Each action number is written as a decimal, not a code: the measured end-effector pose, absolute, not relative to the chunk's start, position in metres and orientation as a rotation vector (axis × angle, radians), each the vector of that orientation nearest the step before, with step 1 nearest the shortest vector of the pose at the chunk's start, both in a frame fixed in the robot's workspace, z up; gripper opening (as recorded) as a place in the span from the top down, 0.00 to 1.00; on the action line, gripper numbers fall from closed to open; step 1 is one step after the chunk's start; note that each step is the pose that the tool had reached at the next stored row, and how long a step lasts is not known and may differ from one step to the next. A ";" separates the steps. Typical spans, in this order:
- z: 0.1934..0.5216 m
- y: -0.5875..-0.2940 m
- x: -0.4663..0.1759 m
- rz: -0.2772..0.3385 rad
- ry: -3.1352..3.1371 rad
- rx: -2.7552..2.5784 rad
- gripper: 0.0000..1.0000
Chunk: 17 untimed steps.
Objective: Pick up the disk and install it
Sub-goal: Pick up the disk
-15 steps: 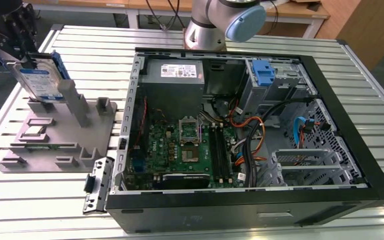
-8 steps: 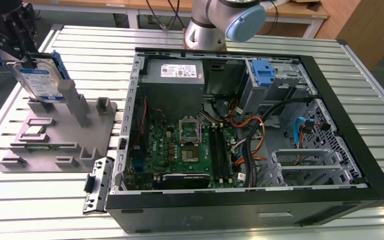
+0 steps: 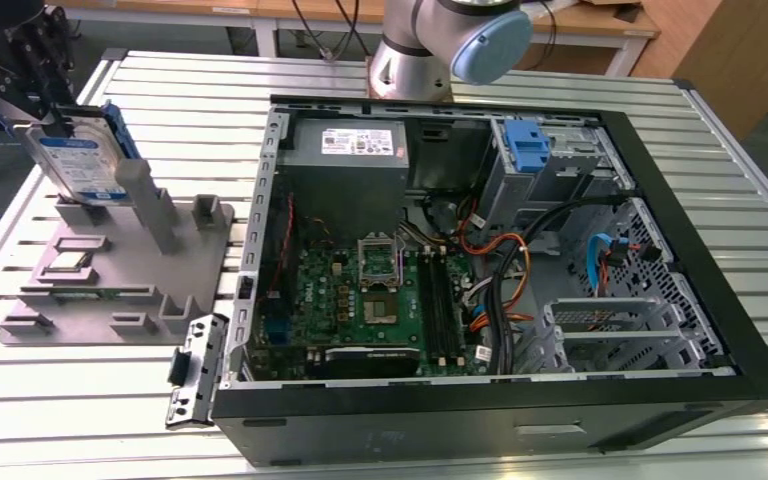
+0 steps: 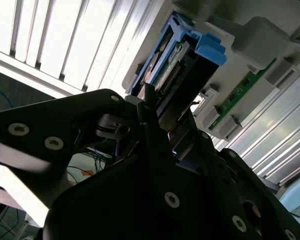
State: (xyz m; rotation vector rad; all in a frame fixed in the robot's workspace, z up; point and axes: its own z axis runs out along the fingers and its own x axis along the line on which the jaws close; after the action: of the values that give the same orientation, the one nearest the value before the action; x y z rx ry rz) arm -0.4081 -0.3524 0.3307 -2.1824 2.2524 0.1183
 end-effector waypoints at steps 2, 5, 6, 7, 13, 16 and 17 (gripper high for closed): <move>0.333 -0.352 -0.408 0.119 2.253 -2.183 0.65; 0.337 -0.352 -0.408 0.118 2.253 -2.182 0.65; 0.339 -0.352 -0.408 0.118 2.253 -2.182 0.65; 0.341 -0.352 -0.408 0.118 2.253 -2.183 0.65; 0.354 -0.352 -0.408 0.118 2.252 -2.183 0.65; 0.361 -0.352 -0.408 0.118 2.253 -2.182 0.65; 0.363 -0.352 -0.408 0.118 2.253 -2.182 0.65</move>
State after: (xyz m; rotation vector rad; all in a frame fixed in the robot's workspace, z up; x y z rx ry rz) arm -0.4081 -0.3523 0.3628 -2.1825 2.2525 0.1183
